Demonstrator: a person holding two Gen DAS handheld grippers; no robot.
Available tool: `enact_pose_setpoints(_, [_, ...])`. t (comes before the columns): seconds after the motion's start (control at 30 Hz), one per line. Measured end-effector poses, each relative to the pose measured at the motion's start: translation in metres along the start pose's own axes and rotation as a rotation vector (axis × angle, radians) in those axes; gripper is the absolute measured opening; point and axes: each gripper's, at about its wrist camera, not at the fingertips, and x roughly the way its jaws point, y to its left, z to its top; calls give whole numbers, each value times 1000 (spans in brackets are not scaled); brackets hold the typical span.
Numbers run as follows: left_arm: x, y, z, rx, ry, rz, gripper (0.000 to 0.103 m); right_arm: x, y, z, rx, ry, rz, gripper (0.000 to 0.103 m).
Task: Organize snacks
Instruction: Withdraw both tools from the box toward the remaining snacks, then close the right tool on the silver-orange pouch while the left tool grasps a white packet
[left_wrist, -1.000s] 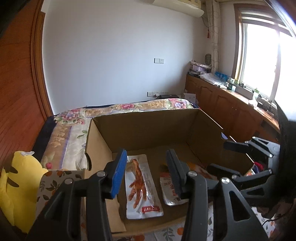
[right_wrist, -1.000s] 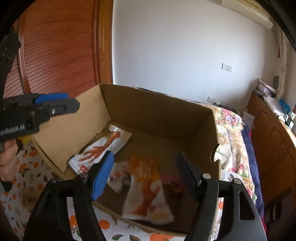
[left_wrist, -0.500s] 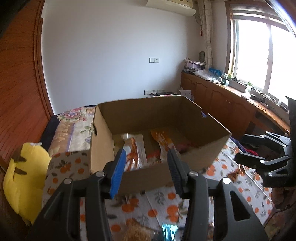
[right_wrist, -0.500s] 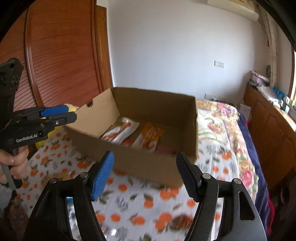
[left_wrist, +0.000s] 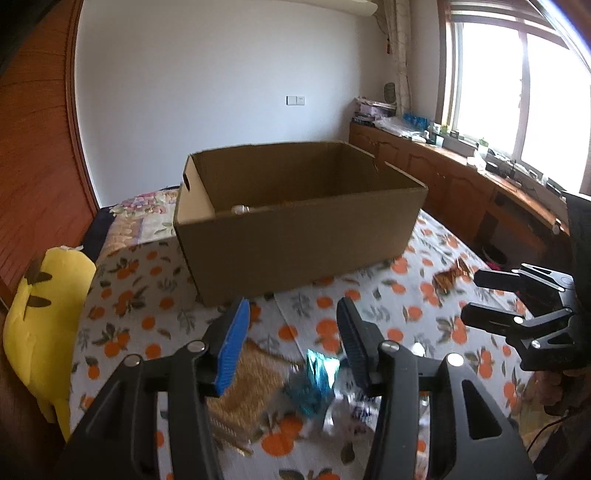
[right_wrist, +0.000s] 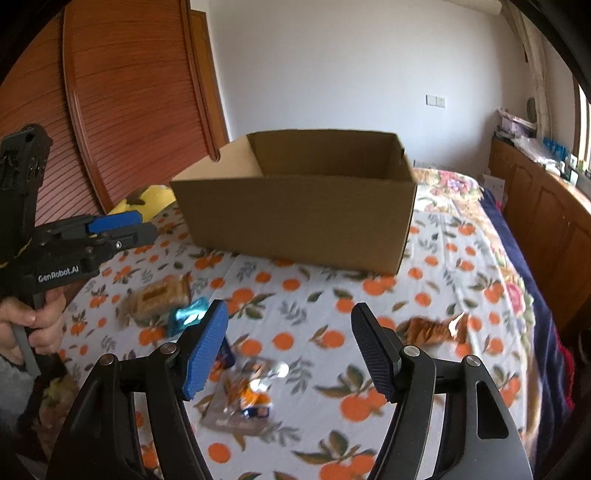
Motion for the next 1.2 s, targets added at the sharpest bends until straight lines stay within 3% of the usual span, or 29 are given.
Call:
enact_pose_setpoints(0.23, [4, -7, -28, 5, 43, -12, 52, 11, 8, -27, 24, 30, 13, 71])
enact_pose_setpoints(0.33, [7, -14, -40, 16, 68, -12, 54, 18, 10, -37, 35, 55, 33, 63])
enact_pose_setpoints(0.57, [14, -23, -63, 25, 118, -37, 54, 36, 23, -52, 10, 115, 78, 57])
enact_pose_setpoints(0.93, [18, -31, -77, 24, 148, -80, 55, 54, 36, -65, -58, 176, 21, 57])
enact_pose_setpoints(0.97, [18, -31, -78, 23, 147, -85, 55, 54, 37, -65, -70, 175, 16, 55])
enact_pose_setpoints(1.0, [18, -32, -77, 21, 147, -90, 55, 54, 37, -66, -83, 177, 1, 45])
enact_pose_setpoints(1.2, [21, -43, -76, 41, 149, -108, 56, 46, 20, -67, -62, 181, -12, 40])
